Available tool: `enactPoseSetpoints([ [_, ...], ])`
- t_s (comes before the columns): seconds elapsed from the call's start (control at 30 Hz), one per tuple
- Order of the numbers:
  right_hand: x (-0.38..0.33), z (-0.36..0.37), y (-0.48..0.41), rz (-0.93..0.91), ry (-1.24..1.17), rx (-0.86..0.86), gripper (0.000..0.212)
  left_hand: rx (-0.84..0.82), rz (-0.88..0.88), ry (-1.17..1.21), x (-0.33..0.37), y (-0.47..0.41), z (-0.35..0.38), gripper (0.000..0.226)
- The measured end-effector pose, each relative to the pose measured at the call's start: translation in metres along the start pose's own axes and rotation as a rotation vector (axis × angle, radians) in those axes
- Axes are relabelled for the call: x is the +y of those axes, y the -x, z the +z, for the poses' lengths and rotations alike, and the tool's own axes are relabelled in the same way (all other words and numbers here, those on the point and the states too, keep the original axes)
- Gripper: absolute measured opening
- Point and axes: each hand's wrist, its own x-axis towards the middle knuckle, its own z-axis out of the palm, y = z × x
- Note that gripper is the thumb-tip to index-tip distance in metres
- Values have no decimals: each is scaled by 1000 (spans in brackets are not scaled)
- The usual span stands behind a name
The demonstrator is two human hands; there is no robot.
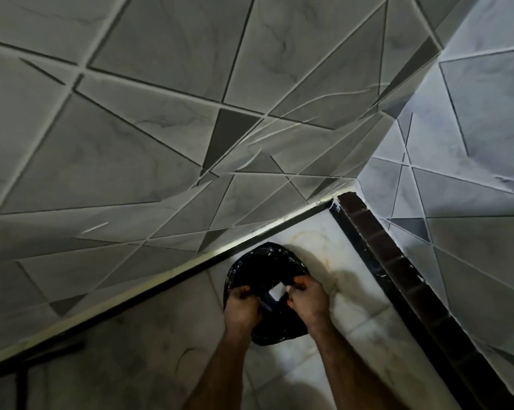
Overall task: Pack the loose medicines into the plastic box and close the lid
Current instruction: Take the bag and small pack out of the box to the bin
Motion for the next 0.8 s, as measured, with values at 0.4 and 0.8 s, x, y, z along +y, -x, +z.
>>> enactPoseSetpoints([
  [0.4, -106, -71, 158, -36, -234, -119, 26, -12, 119, 39, 89, 150, -40, 14],
  [0.8, -259, -146, 342, -426, -509, -192, 13, -41, 430, 377, 207, 361, -102, 17],
])
